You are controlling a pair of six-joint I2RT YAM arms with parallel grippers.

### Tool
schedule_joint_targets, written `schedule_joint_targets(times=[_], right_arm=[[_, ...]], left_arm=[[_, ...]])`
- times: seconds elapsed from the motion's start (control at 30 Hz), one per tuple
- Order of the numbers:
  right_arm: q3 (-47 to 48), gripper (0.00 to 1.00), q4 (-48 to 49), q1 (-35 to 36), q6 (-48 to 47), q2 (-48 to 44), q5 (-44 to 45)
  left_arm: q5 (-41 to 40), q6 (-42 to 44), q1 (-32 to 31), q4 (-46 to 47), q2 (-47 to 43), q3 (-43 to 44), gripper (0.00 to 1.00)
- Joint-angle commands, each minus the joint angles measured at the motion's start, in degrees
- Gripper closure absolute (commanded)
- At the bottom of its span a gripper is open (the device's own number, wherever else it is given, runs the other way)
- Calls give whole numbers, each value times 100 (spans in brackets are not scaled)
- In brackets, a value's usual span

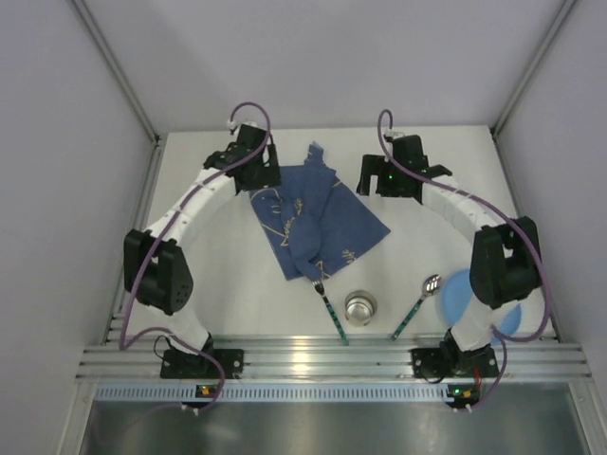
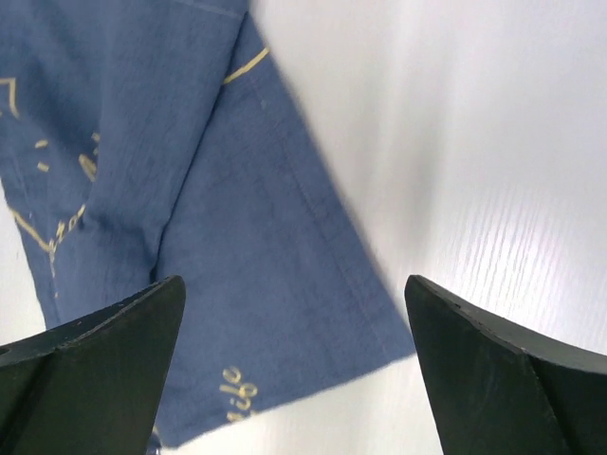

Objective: Set the dinner table for one person

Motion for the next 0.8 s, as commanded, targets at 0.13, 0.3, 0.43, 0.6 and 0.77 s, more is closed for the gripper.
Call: schedule_joint_targets(times=[0.13,0.3,0.43,0.6,0.77], right_arm=[[1676,0,-359,-164,247,1862,-824],[1984,5,-333,-164,520,2689,-1255],[1861,11,-184,-138,722,2883,-1405],[1668,27,-104,46,758,3042,-1598],[1413,66,19,354,846,3016,-1783]], left_arm=[[919,-790,721,254,-654,-1887,6],[1718,-1079,766,781,-795,-2715,9],[2175,-1282,766,1334,-760,-3251,9],[2607,-1501,766,1836,-453,-3463,11],[2827,-1563,766,2074,66,-3350,24]])
